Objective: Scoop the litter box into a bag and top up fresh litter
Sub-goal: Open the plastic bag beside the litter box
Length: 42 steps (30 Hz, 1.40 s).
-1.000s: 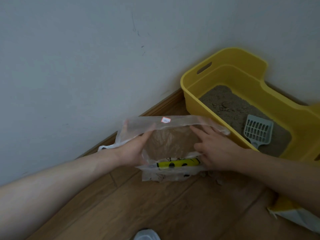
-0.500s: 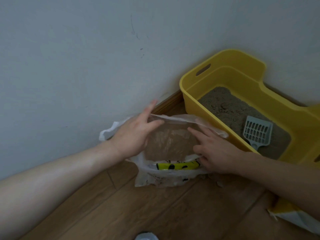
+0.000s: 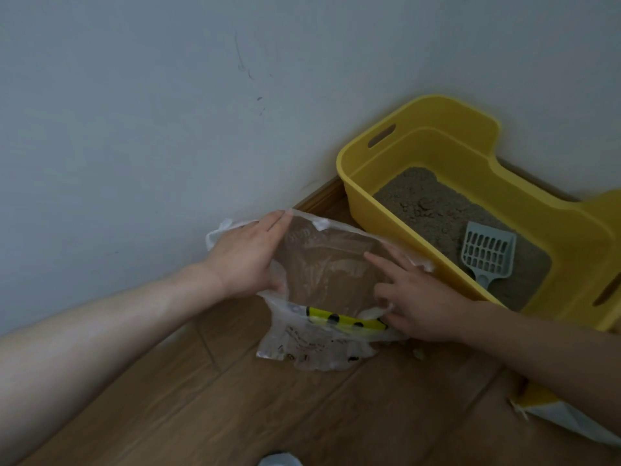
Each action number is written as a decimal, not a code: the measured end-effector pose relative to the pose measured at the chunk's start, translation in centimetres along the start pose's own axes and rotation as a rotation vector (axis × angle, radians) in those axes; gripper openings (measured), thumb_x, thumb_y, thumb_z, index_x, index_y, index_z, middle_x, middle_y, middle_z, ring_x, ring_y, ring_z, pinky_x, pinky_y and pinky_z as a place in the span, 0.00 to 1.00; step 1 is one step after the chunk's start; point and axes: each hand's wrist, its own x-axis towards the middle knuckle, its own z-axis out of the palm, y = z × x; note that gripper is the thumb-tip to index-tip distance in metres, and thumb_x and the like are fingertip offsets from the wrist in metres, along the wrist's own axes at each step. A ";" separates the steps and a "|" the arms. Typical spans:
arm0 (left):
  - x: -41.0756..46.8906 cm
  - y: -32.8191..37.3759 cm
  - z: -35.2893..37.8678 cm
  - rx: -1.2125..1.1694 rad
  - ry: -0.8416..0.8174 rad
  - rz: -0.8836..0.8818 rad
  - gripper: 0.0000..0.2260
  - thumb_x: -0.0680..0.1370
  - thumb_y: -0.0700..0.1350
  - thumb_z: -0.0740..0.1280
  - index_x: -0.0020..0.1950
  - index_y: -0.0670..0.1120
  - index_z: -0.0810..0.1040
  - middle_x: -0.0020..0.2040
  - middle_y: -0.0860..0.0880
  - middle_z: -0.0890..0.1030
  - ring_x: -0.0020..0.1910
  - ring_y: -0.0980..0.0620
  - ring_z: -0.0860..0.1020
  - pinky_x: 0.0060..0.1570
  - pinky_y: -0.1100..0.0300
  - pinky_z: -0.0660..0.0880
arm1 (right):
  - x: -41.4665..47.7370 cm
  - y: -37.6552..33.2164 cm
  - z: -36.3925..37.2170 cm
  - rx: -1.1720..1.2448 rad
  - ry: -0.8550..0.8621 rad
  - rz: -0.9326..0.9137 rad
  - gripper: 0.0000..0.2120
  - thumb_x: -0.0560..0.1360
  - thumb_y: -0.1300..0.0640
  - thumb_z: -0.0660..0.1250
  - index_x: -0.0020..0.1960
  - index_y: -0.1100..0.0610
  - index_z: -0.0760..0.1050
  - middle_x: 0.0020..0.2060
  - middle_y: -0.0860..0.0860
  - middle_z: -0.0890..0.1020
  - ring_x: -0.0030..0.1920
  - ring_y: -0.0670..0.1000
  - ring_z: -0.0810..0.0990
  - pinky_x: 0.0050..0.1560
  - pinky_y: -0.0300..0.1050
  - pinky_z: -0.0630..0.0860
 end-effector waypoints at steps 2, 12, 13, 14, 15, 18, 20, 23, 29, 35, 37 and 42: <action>0.1 0.4 -0.3 -0.071 0.021 0.000 0.54 0.63 0.61 0.78 0.80 0.49 0.52 0.78 0.51 0.60 0.72 0.49 0.68 0.67 0.54 0.70 | 0.0 0.1 0.1 -0.003 -0.009 0.021 0.11 0.77 0.47 0.64 0.58 0.46 0.72 0.79 0.48 0.41 0.78 0.54 0.33 0.75 0.58 0.60; 0.1 1.7 -1.8 -0.211 0.095 -0.029 0.45 0.67 0.56 0.78 0.78 0.48 0.60 0.70 0.51 0.70 0.67 0.49 0.72 0.65 0.54 0.71 | -0.4 -0.1 -0.5 0.121 0.090 0.040 0.39 0.72 0.39 0.70 0.77 0.46 0.55 0.79 0.46 0.40 0.78 0.48 0.35 0.77 0.52 0.48; 0.1 1.8 -1.9 -0.219 0.101 -0.035 0.44 0.67 0.55 0.78 0.78 0.47 0.60 0.69 0.51 0.71 0.66 0.49 0.73 0.64 0.53 0.71 | -0.5 -0.2 -0.5 0.119 0.095 0.037 0.41 0.72 0.38 0.70 0.78 0.46 0.54 0.79 0.46 0.40 0.78 0.47 0.36 0.77 0.50 0.46; 0.0 1.9 -2.0 -0.226 0.105 -0.041 0.44 0.67 0.55 0.78 0.78 0.47 0.60 0.68 0.51 0.72 0.66 0.49 0.73 0.64 0.53 0.72 | -0.5 -0.2 -0.6 0.119 0.098 0.035 0.43 0.71 0.38 0.70 0.79 0.47 0.52 0.79 0.46 0.41 0.78 0.47 0.36 0.76 0.49 0.45; 0.0 2.0 -2.2 -0.236 0.106 -0.047 0.44 0.68 0.55 0.78 0.78 0.48 0.60 0.67 0.51 0.72 0.65 0.49 0.74 0.63 0.53 0.72 | -0.5 -0.3 -0.6 0.126 0.103 0.036 0.45 0.71 0.37 0.70 0.79 0.47 0.51 0.79 0.45 0.41 0.78 0.47 0.36 0.76 0.49 0.45; -0.1 2.5 -2.7 -0.291 0.126 -0.043 0.41 0.68 0.52 0.78 0.77 0.48 0.62 0.64 0.51 0.74 0.63 0.50 0.75 0.62 0.52 0.73 | -0.5 -0.4 -0.8 0.187 0.118 0.056 0.48 0.70 0.34 0.70 0.79 0.47 0.48 0.79 0.44 0.41 0.78 0.46 0.37 0.78 0.52 0.48; 0.0 3.0 -3.0 -0.321 0.135 -0.038 0.39 0.69 0.50 0.77 0.76 0.47 0.63 0.62 0.51 0.75 0.61 0.50 0.76 0.61 0.52 0.74 | -0.5 -0.5 -0.9 0.236 0.115 0.077 0.49 0.69 0.33 0.69 0.80 0.47 0.46 0.79 0.43 0.42 0.78 0.45 0.39 0.78 0.54 0.51; 0.2 3.6 -3.4 -0.328 0.136 -0.041 0.39 0.70 0.50 0.77 0.77 0.48 0.63 0.60 0.51 0.74 0.57 0.52 0.77 0.57 0.51 0.75 | -0.5 -0.6 -1.0 0.260 0.136 0.068 0.49 0.70 0.34 0.69 0.80 0.48 0.46 0.79 0.42 0.42 0.78 0.44 0.41 0.77 0.53 0.53; 0.8 4.1 -3.6 -0.280 0.175 -0.018 0.35 0.72 0.51 0.73 0.76 0.48 0.64 0.58 0.52 0.75 0.53 0.51 0.78 0.54 0.50 0.77 | -0.5 -1.6 -2.0 0.257 0.204 0.019 0.45 0.73 0.37 0.68 0.80 0.49 0.47 0.79 0.42 0.44 0.78 0.43 0.41 0.77 0.46 0.49; 0.9 4.1 -3.7 -0.250 0.189 -0.003 0.34 0.73 0.49 0.72 0.76 0.47 0.64 0.59 0.52 0.75 0.53 0.51 0.78 0.54 0.53 0.76 | -0.6 -2.1 -3.2 0.222 0.252 -0.036 0.44 0.73 0.38 0.68 0.80 0.50 0.49 0.79 0.44 0.47 0.78 0.44 0.43 0.74 0.41 0.47; 0.9 4.0 -3.7 -0.241 0.189 0.001 0.34 0.73 0.49 0.72 0.76 0.47 0.64 0.59 0.52 0.75 0.53 0.51 0.78 0.54 0.52 0.76 | -0.9 -2.1 -3.0 0.109 0.269 -0.070 0.42 0.74 0.37 0.67 0.79 0.51 0.52 0.79 0.47 0.50 0.79 0.47 0.45 0.75 0.43 0.46; 0.9 4.0 -3.4 -0.234 0.179 0.005 0.33 0.73 0.48 0.71 0.76 0.47 0.64 0.61 0.51 0.75 0.56 0.50 0.78 0.54 0.54 0.76 | -1.9 -2.0 -1.4 0.053 0.298 0.042 0.39 0.75 0.34 0.60 0.78 0.53 0.54 0.80 0.51 0.51 0.79 0.51 0.42 0.77 0.50 0.39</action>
